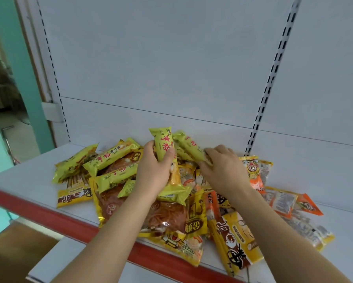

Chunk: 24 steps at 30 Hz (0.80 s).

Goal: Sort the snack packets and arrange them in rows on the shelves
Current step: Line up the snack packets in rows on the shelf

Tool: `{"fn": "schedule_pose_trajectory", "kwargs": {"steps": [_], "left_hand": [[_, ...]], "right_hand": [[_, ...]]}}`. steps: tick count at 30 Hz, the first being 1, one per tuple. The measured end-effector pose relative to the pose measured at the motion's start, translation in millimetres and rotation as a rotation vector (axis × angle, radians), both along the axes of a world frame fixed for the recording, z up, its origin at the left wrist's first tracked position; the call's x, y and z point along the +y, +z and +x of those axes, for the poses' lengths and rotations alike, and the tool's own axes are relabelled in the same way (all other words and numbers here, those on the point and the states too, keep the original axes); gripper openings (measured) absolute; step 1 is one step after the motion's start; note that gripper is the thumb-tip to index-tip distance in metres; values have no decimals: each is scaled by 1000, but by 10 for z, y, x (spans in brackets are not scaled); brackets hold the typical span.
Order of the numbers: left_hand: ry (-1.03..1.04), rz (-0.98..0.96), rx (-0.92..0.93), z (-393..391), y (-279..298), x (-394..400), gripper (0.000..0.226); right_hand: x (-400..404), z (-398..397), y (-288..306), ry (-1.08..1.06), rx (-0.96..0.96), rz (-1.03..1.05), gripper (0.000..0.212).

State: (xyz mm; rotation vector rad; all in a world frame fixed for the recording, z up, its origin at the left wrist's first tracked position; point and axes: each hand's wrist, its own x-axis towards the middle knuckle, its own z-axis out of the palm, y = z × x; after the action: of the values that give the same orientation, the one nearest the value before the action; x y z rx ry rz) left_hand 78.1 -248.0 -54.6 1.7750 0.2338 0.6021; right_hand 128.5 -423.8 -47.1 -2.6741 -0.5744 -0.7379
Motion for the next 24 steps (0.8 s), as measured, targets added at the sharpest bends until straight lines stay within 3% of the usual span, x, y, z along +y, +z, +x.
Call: {"fn": "schedule_pose_trajectory", "kwargs": {"steps": [3, 9, 13, 16, 19, 21, 24], "left_hand": [[-4, -60, -28, 50, 26, -74, 52], [-135, -368, -56, 141, 111, -342, 44], [-135, -297, -38, 171, 141, -351, 64], [-136, -345, -3, 179, 159, -329, 48], [-116, -346, 0, 159, 182, -306, 38], [-113, -336, -1, 138, 184, -275, 29], [-118, -343, 28, 88, 186, -219, 30]], "right_hand": [[26, -178, 55, 45, -35, 300, 41], [225, -399, -94, 186, -165, 302, 38], [124, -375, -83, 347, -104, 384, 27], [39, -288, -17, 431, -44, 385, 35], [-46, -125, 50, 362, 24, 423, 36], [-91, 74, 74, 215, 17, 345, 39], [-58, 349, 59, 32, 136, -71, 48]]}}
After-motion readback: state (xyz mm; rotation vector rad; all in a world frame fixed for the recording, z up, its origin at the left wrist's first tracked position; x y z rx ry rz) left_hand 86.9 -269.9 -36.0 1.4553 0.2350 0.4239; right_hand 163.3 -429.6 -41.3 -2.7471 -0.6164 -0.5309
